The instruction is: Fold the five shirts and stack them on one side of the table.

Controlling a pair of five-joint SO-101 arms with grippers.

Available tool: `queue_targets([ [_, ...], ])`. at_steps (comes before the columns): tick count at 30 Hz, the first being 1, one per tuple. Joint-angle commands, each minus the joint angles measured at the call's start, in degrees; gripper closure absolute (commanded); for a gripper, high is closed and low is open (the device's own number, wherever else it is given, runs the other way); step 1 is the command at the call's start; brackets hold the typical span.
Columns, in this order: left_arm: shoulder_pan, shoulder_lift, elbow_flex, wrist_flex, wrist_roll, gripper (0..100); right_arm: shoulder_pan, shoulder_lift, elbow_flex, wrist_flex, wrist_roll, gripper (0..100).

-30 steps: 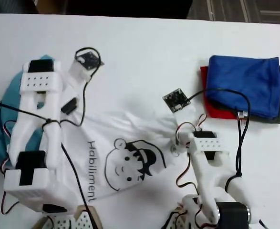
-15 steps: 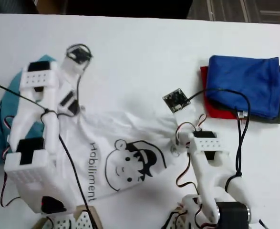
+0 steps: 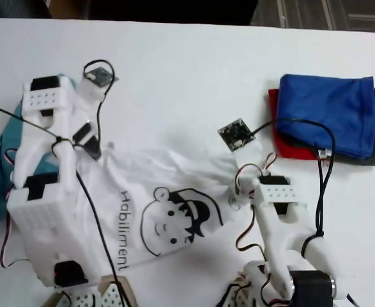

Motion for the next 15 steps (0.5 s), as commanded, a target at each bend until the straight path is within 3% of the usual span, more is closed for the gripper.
queue_targets([
  [1, 0.1, 1.6, -4.6, -2.5, -0.4, 75, -0.6, 0.2, -0.4, -0.9, -0.5, 97.8],
  [15, 0.3, 13.1, -17.0, 6.3, -0.5, 75, -0.6, 0.2, -0.4, -0.9, -0.5, 97.8],
])
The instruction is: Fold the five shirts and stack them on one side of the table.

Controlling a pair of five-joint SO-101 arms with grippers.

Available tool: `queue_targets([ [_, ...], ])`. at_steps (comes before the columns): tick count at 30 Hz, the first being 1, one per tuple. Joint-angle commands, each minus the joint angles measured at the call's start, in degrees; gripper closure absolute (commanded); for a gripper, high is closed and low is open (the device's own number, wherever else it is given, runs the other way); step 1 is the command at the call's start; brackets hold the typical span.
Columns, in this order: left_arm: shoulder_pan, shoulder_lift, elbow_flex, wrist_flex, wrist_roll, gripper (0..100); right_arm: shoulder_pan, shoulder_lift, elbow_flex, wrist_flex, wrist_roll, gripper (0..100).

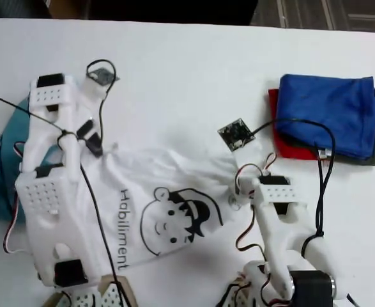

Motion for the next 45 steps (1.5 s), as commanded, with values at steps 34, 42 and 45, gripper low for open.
queue_targets([
  [34, 2.8, 0.0, -11.1, 11.8, -0.5, 82, -0.6, 0.2, -0.4, -0.9, -0.5, 97.8],
  [42, 2.9, -0.1, -11.2, 11.9, -0.5, 97, -0.6, 0.2, -0.4, -0.9, -0.5, 97.8],
  [45, 2.8, -0.5, -11.3, 12.2, -0.3, 97, -0.5, 0.2, -0.4, -0.9, -0.5, 97.8],
])
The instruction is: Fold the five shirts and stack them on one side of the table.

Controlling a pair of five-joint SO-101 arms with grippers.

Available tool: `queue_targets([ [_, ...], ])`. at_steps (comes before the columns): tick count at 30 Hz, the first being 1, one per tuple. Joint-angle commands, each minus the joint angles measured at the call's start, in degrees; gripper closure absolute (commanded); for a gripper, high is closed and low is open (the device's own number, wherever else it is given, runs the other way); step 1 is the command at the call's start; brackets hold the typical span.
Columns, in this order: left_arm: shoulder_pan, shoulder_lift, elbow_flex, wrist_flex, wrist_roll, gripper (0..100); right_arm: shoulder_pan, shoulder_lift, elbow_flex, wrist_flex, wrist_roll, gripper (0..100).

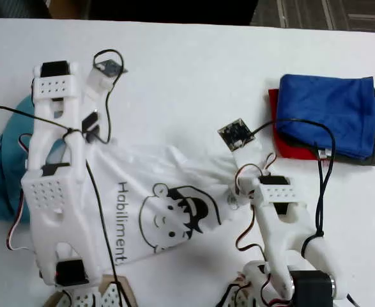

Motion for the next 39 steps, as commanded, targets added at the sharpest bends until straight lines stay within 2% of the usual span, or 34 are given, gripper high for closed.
queue_targets([
  [1, 0.0, -1.1, -0.7, 1.1, -0.1, 98, -0.5, 0.2, -0.4, -0.9, -0.5, 97.8],
  [4, 0.3, -1.1, -1.5, 3.3, 0.2, 97, -0.2, 0.0, -0.4, -0.9, -0.5, 97.8],
  [8, 0.5, -4.9, -3.1, 3.7, 4.0, 97, 0.0, 0.0, -5.3, 1.7, 0.1, 97.8],
  [14, 4.3, -22.3, -2.9, 3.9, 7.0, 97, 0.0, 0.0, -32.5, 17.7, 4.7, 97.8],
  [19, 4.7, -39.0, -2.8, 3.9, 12.9, 97, 0.2, 0.0, -57.6, 31.6, 4.7, 97.8],
  [23, 4.4, -52.2, 2.4, 3.8, 13.6, 97, 2.5, 0.0, -75.2, 40.6, 4.8, 97.8],
  [31, 4.5, -77.3, 10.6, 3.3, 13.8, 97, 7.3, -0.4, -99.5, 52.2, 4.7, 97.8],
  [39, 0.4, -88.4, 10.3, 0.4, 13.8, 97, 8.0, -8.6, -115.0, 57.8, 3.0, 97.8],
])
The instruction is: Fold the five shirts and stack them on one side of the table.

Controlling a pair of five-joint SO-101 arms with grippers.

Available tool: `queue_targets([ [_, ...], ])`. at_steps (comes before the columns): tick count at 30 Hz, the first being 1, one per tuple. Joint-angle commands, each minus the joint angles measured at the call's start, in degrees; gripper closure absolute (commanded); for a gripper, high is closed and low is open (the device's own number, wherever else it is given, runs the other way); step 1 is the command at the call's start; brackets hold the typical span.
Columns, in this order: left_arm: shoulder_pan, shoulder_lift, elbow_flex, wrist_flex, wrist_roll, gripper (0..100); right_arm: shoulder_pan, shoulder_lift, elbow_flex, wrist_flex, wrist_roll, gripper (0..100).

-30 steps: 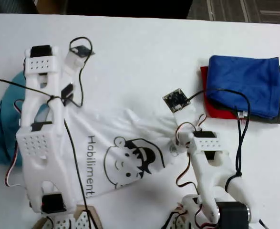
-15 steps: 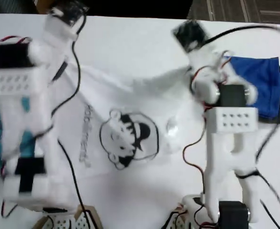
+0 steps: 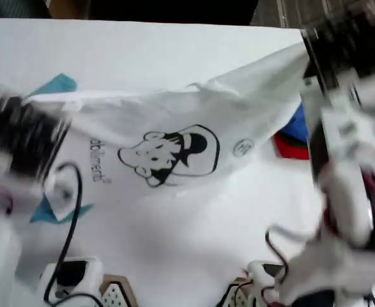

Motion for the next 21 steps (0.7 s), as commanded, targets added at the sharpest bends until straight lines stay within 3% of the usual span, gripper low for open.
queue_targets([
  [1, -0.8, -3.3, -0.3, -1.7, 0.6, 97, 0.9, -5.4, -5.5, 0.5, -2.2, 97.8],
  [12, -0.9, -9.1, -0.1, -1.9, 0.6, 97, 1.1, -21.7, -9.1, 0.6, 1.5, 97.8],
  [21, -0.9, -9.6, -0.3, -1.9, 0.6, 97, 1.0, -21.1, -7.8, 3.8, -2.8, 97.8],
])
